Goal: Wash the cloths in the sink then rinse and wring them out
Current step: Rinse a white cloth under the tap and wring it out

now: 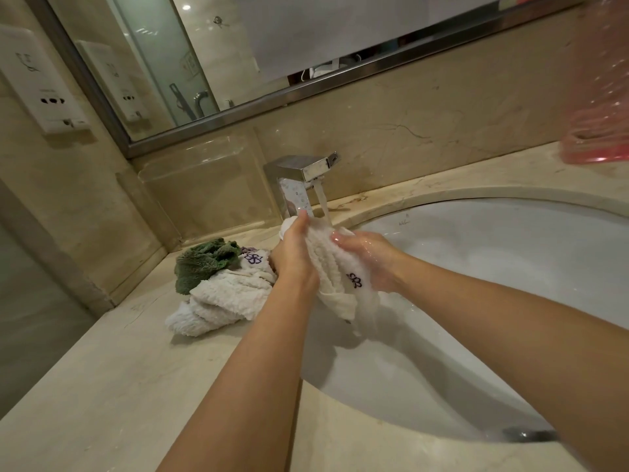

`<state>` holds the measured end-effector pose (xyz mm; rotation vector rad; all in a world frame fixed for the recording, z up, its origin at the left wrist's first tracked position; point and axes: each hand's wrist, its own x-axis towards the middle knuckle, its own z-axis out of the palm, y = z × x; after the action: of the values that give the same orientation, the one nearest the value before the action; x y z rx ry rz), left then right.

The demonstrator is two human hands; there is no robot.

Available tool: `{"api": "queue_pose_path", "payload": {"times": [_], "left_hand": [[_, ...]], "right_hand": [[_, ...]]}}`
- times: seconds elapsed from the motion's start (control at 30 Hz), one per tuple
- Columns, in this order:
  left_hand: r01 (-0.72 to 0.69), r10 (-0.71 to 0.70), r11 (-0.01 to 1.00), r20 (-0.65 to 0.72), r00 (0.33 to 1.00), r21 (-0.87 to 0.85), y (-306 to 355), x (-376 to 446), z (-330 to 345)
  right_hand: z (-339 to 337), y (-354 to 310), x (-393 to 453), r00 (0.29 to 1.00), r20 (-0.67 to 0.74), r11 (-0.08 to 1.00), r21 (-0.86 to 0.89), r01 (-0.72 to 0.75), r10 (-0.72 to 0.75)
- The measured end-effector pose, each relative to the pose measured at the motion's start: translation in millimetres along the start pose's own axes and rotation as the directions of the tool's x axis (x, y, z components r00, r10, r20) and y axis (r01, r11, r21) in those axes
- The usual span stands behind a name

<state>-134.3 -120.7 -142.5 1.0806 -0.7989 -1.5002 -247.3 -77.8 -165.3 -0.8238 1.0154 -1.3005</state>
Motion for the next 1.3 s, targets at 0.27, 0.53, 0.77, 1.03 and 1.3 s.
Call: {"api": "queue_pose_path", "payload": {"times": [0.27, 0.53, 0.77, 1.03, 1.3], "left_hand": [[-0.070, 0.057, 0.938, 0.049, 0.997, 0.339, -6.3, 0.3, 0.6], [0.050, -0.032, 0.989, -0.125, 0.992, 0.140, -0.6, 6.8, -3.4], [0.064, -0.065, 0.997, 0.022, 0.998, 0.047, 0.7, 0.4, -3.1], [0.093, -0.104, 0.994, 0.225, 0.969, 0.056, 1.7, -6.8, 0.7], [0.042, -0.055, 0.996, 0.167, 0.984, 0.079, 3.7, -9.4, 2.8]], "right_hand": [[-22.5, 6.5, 18.0, 0.930, -0.342, 0.991, -0.048, 0.127, -0.136], [-23.6, 0.7, 15.4, 0.905, -0.402, 0.984, 0.047, 0.171, -0.139], [-28.5, -2.4, 7.9, 0.932, -0.343, 0.993, -0.071, 0.098, -0.117], [-16.8, 0.3, 4.4, 0.981, -0.193, 0.998, -0.063, 0.026, -0.037], [-21.4, -4.3, 3.5, 0.986, -0.136, 0.994, -0.060, 0.090, -0.097]]}}
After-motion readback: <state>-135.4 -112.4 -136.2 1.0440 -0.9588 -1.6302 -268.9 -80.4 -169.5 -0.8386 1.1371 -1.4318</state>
